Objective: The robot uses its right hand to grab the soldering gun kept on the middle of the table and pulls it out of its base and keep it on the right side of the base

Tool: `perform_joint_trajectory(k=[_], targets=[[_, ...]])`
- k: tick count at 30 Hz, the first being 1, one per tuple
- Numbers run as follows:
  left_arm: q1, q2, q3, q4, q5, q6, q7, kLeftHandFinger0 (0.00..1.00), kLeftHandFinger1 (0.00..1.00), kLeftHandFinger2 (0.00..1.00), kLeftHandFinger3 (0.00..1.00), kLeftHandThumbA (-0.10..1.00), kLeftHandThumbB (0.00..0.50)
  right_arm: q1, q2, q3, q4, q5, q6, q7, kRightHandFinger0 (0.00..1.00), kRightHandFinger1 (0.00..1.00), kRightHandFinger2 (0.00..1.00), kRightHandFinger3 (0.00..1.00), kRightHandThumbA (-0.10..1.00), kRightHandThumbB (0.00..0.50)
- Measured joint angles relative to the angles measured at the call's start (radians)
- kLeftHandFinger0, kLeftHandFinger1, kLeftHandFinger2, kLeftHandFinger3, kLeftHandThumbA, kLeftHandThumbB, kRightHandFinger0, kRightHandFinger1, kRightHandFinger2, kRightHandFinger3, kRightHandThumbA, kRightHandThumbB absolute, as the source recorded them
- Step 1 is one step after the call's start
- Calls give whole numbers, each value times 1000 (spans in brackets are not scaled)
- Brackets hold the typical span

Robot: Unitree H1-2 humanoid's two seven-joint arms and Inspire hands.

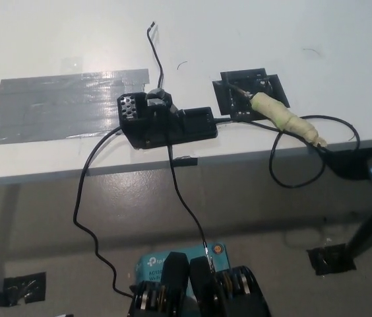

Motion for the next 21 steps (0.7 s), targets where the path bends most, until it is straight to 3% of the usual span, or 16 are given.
perform_joint_trajectory(k=[1, 2, 5, 6, 7, 8, 9, 11, 12, 13, 16, 18, 21], targets=[[-1, 0, 0, 2, 0, 0, 0, 1000, 1000, 1000, 1000, 562, 139, 45, 32, -51, -7, 20, -1, -13, 832, 824, 874, 954, 41, 106], [-2, 0, 0, 2, 0, 0, 0, 1000, 1000, 1000, 1000, 560, 144, 78, 59, -91, -6, 37, -2, -27, 741, 742, 812, 931, -36, 110], [-1, 0, 0, 3, 0, 0, 0, 1000, 1000, 1000, 1000, 572, 140, 183, 154, -213, 33, 94, -18, -80, 703, 704, 788, 929, -43, 95], [-1, 0, 0, 3, 0, 0, 0, 1000, 1000, 1000, 1000, 564, 148, 215, 181, -244, 55, 113, -25, -97, 717, 717, 839, 1000, 47, 56], [0, 1, 2, 2, 0, 1, -1, 1000, 1000, 1000, 1000, 573, 144, 254, 205, -265, 96, 134, -42, -119, 695, 703, 831, 1000, 94, 72], [1, 1, 4, 2, -1, 1, -1, 1000, 1000, 1000, 1000, 578, 145, 288, 202, -255, 152, 144, -54, -130, 681, 698, 829, 1000, 114, 68], [2, 1, 7, 2, -1, 1, -1, 1000, 1000, 1000, 1000, 589, 150, 319, 188, -235, 201, 148, -62, -132, 765, 772, 939, 1000, 153, 82], [8, 2, 12, 1, -1, 1, -1, 1000, 1000, 1000, 1000, 621, 150, 383, 141, -170, 266, 157, -65, -121, 829, 819, 951, 1000, 130, 108], [12, 3, 13, 1, -1, 1, -1, 1000, 1000, 1000, 1000, 623, 147, 407, 110, -133, 275, 164, -65, -107, 774, 807, 950, 1000, 157, 137], [15, 3, 14, 1, -1, 1, -1, 1000, 1000, 1000, 1000, 622, 148, 422, 80, -97, 275, 167, -64, -96, 771, 811, 974, 1000, 177, 107], [13, 3, 17, 0, -1, 1, 0, 1000, 1000, 1000, 1000, 593, 144, 430, -9, 4, 264, 171, -64, -73, 724, 762, 960, 1000, 247, 107], [9, 3, 26, -1, -1, 1, 0, 1000, 1000, 1000, 1000, 581, 132, 421, -39, 50, 252, 184, -65, -69, 699, 748, 968, 1000, 231, 85], [4, 3, 33, -1, -2, 1, 0, 1000, 1000, 1000, 1000, 555, 127, 417, -45, 80, 241, 209, -72, -75, 834, 911, 1000, 1000, 305, 58]])
